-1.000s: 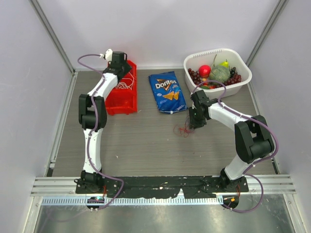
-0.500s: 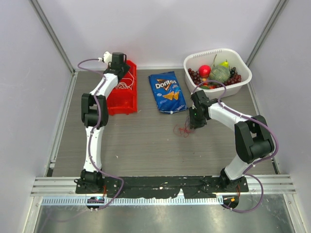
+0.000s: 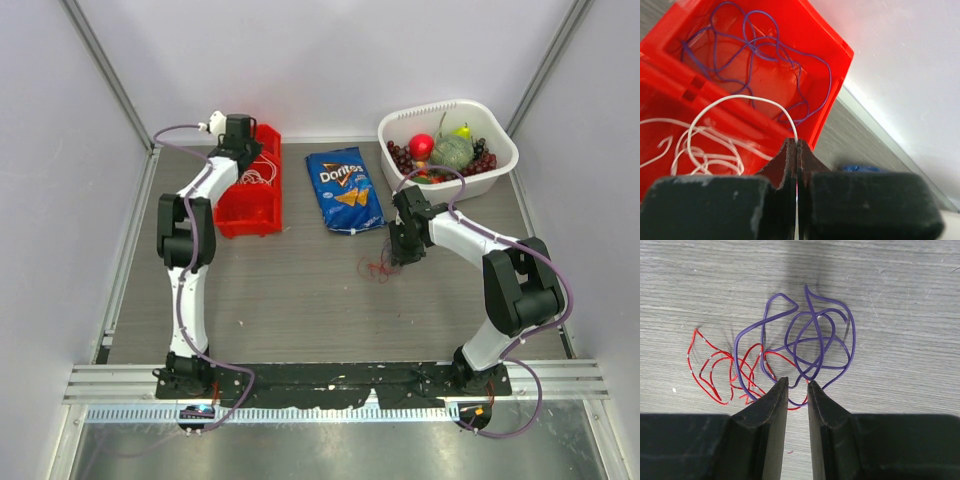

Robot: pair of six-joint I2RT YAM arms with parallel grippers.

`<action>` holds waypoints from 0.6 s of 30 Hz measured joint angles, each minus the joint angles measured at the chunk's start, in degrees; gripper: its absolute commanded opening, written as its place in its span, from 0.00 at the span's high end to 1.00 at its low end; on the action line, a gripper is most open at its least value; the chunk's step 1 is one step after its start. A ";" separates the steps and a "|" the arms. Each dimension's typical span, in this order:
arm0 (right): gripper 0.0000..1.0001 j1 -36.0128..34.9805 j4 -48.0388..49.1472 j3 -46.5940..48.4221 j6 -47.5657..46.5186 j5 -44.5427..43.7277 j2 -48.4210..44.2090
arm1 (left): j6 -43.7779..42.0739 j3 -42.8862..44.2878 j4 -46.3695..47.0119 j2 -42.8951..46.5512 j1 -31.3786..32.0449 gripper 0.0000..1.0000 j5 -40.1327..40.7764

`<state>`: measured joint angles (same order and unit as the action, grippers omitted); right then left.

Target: Untangle the cables

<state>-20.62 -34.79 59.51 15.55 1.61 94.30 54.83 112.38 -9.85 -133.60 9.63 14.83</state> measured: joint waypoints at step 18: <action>0.73 -0.02 -0.04 -0.07 0.00 0.68 0.00 | 6.10 -12.50 -1.77 9.62 -4.17 1.00 -6.73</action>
<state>-20.64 -34.83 59.44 15.55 2.28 94.30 60.93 99.88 -11.62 -123.98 5.45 8.10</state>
